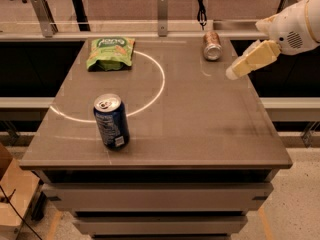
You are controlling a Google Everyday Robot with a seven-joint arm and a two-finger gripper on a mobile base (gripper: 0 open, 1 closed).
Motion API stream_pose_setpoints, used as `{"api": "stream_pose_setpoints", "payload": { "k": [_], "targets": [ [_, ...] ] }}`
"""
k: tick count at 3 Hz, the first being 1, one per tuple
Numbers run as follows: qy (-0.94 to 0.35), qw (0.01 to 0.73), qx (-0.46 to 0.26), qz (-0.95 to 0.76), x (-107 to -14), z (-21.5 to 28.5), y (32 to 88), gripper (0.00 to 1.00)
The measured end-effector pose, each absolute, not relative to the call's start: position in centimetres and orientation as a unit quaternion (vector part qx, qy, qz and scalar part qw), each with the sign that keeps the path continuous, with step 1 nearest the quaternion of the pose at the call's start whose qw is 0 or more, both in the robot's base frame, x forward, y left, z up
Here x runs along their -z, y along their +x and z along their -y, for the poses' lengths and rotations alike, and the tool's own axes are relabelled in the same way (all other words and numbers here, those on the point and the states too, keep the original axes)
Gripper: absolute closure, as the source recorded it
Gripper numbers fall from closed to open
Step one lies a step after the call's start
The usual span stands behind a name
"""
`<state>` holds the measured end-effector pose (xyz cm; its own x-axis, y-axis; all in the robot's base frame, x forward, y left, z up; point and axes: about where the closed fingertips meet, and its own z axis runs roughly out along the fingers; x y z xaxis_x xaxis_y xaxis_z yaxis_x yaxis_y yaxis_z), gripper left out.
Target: Move orange can near green rice chip bag
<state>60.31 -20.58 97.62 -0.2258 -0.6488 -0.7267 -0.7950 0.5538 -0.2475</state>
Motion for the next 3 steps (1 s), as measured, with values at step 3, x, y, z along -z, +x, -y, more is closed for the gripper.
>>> {"api": "stream_pose_setpoints", "payload": {
  "k": [3],
  "targets": [
    [-0.390, 0.503, -0.130, -0.760, -95.4, 20.3, 66.8, 0.00]
  ]
}}
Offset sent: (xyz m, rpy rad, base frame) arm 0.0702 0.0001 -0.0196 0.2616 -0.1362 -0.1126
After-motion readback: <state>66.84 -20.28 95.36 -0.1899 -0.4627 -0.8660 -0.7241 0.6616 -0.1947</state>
